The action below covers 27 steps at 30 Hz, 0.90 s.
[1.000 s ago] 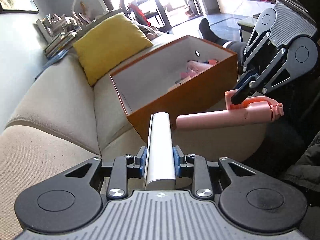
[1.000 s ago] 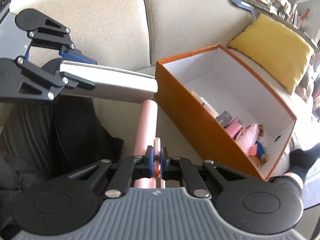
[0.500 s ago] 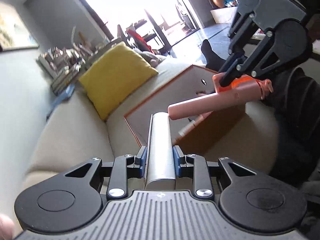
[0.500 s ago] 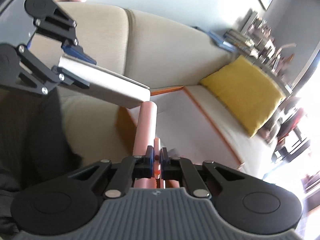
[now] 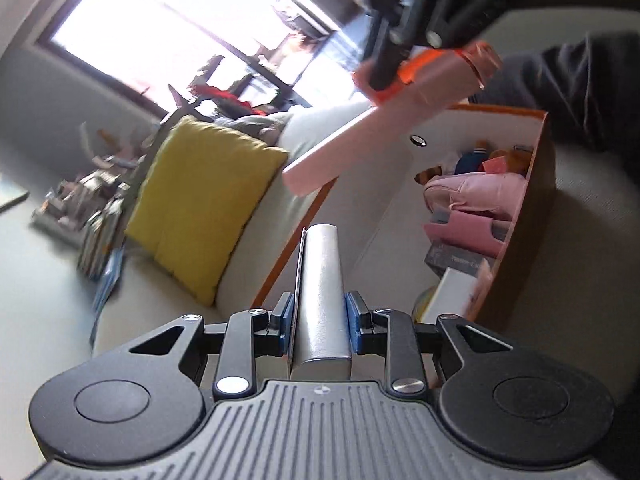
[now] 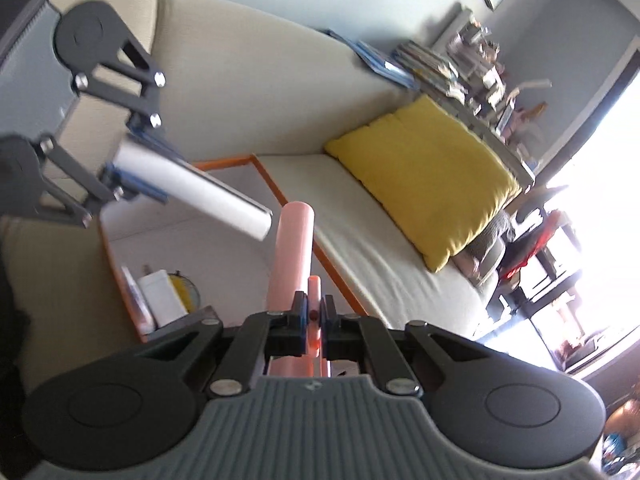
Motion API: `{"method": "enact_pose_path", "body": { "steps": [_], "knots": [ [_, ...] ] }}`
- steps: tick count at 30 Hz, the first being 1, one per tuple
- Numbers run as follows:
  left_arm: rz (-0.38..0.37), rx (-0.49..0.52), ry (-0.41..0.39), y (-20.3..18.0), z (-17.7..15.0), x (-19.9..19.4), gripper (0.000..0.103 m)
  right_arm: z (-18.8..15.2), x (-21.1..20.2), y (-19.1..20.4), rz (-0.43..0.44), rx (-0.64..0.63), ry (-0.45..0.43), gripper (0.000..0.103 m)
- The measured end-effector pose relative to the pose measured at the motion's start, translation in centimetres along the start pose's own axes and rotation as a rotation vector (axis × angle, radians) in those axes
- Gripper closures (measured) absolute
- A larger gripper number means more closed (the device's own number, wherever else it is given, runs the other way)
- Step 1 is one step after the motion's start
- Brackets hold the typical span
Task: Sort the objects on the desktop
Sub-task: 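Carry the glasses case and selfie stick up over the box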
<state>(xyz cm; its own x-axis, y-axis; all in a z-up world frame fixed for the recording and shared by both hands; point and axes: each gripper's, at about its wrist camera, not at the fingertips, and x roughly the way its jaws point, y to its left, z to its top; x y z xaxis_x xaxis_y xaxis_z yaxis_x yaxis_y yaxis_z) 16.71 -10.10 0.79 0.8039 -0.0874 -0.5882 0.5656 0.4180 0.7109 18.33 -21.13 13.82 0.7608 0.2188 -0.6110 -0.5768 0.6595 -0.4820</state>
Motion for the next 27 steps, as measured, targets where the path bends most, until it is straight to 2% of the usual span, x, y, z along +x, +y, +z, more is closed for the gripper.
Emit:
{"method": "enact_pose_path", "body": {
  "steps": [5, 10, 16, 20, 23, 27],
  "knots": [
    [-0.055, 0.106, -0.032, -0.8, 0.8, 4.8, 0.071, -0.8, 3.3, -2.9, 0.048, 0.107, 0.043, 0.097],
    [-0.099, 0.21, -0.075, -1.9, 0.9, 7.7, 0.071, -1.5, 5.7, -5.1, 0.101, 0.228, 0.083, 0.097],
    [-0.113, 0.329, -0.119, -3.5, -0.2, 9.3, 0.071, -2.1, 7.1, -5.7, 0.106, 0.247, 0.087, 0.097],
    [-0.131, 0.356, -0.115, -3.6, -1.3, 10.2, 0.071, -1.8, 7.6, -5.7, 0.104, 0.243, 0.082, 0.097],
    [-0.136, 0.379, -0.075, -3.2, -2.1, 10.6, 0.071, -1.6, 7.8, -5.5, 0.104, 0.247, 0.075, 0.097],
    [-0.107, 0.427, -0.01, -3.4, -3.7, 11.8, 0.071, -1.3, 7.8, -5.1, 0.11, 0.236, 0.068, 0.097]
  ]
}}
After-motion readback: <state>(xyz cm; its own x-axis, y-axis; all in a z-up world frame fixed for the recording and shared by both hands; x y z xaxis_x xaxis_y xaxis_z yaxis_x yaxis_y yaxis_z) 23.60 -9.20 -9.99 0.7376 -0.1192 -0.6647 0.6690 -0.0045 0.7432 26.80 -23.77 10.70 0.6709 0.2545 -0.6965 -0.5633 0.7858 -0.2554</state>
